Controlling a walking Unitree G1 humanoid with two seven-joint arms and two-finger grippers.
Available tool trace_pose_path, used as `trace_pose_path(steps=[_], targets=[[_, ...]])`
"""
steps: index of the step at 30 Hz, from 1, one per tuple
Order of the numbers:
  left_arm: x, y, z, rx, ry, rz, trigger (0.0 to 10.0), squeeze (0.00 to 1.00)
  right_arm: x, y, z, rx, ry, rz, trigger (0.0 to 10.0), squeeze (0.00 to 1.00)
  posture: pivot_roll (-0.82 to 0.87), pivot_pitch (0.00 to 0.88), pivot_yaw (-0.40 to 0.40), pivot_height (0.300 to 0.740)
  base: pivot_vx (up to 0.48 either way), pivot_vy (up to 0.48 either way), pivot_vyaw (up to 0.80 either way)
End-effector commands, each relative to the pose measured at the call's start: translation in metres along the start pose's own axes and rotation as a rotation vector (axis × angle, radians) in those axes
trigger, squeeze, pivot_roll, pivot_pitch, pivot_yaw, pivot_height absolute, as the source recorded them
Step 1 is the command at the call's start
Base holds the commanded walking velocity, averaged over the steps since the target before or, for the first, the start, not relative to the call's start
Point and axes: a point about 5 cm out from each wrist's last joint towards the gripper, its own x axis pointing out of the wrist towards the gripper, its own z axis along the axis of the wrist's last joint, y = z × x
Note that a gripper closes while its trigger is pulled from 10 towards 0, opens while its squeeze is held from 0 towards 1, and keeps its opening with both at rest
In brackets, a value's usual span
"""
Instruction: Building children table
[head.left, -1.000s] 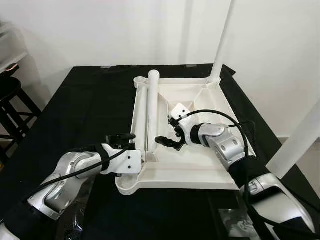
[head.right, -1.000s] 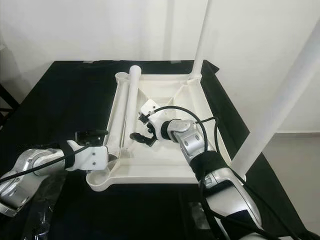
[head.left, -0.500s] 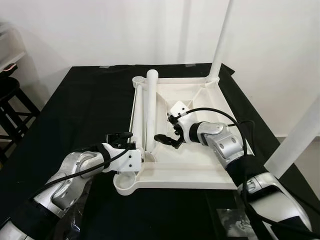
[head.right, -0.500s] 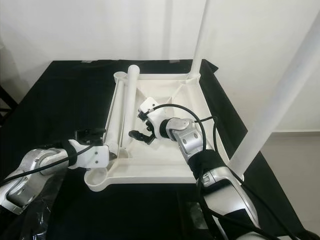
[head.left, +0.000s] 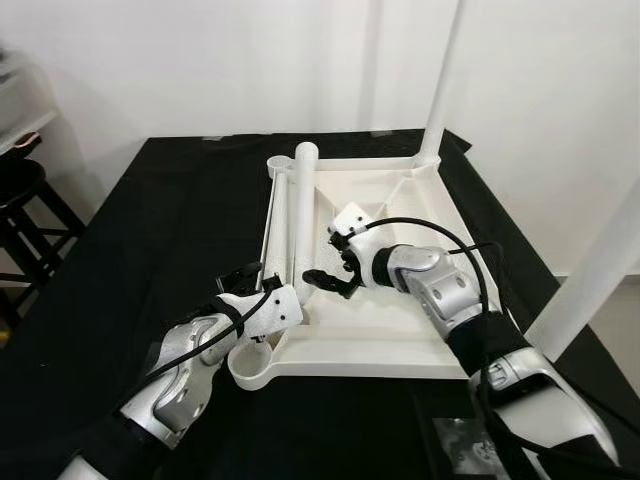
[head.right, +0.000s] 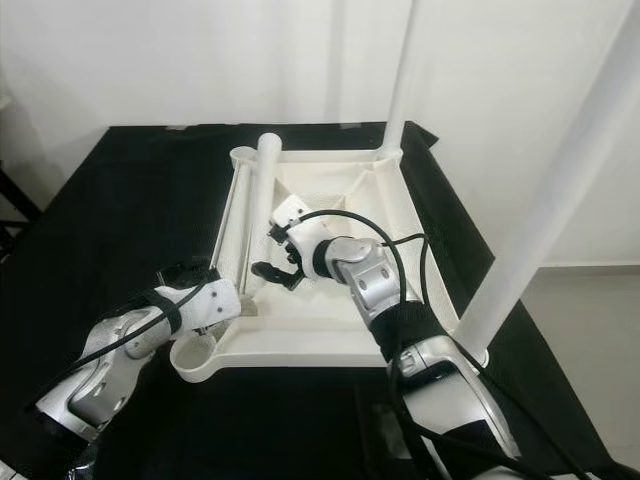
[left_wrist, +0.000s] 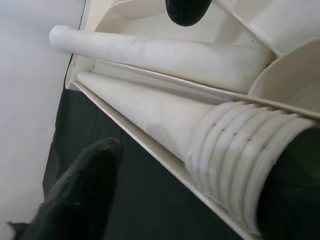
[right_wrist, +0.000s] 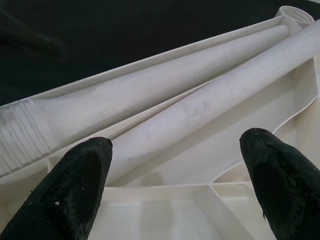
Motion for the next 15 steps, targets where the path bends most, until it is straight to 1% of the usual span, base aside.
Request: trace_pose_path(steps=[1, 4, 5, 9, 15], targets=[[-0.002, 0.007, -0.012, -0.003, 0.061, 0.049, 0.0, 0.0, 0.001, 0.003, -0.004, 0.015, 0.007, 0.003, 10.0, 0.0, -0.02, 0.045, 0.041, 0.74, 0.0, 0.0, 0.0], [-0.002, 0.01, -0.014, 0.001, 0.074, 0.068, 0.0, 0.0, 0.001, 0.003, -0.004, 0.015, 0.006, 0.004, 10.0, 0.0, -0.02, 0.045, 0.041, 0.74, 0.0, 0.0, 0.0], [-0.002, 0.014, -0.016, 0.011, 0.096, 0.099, 0.0, 0.0, 0.001, 0.004, -0.004, 0.015, 0.006, 0.004, 10.0, 0.0, -0.02, 0.045, 0.041, 0.74, 0.0, 0.0, 0.0], [-0.002, 0.016, -0.018, 0.01, 0.12, 0.132, 0.0, 0.0, 0.002, 0.006, -0.004, 0.015, 0.007, 0.004, 10.0, 0.0, -0.02, 0.044, 0.041, 0.74, 0.0, 0.0, 0.0], [-0.004, 0.021, -0.019, 0.0, 0.13, 0.166, 0.0, 0.0, 0.002, 0.005, -0.002, 0.009, -0.006, -0.002, 10.0, 0.0, -0.02, 0.04, 0.037, 0.74, 0.0, 0.0, 0.0]])
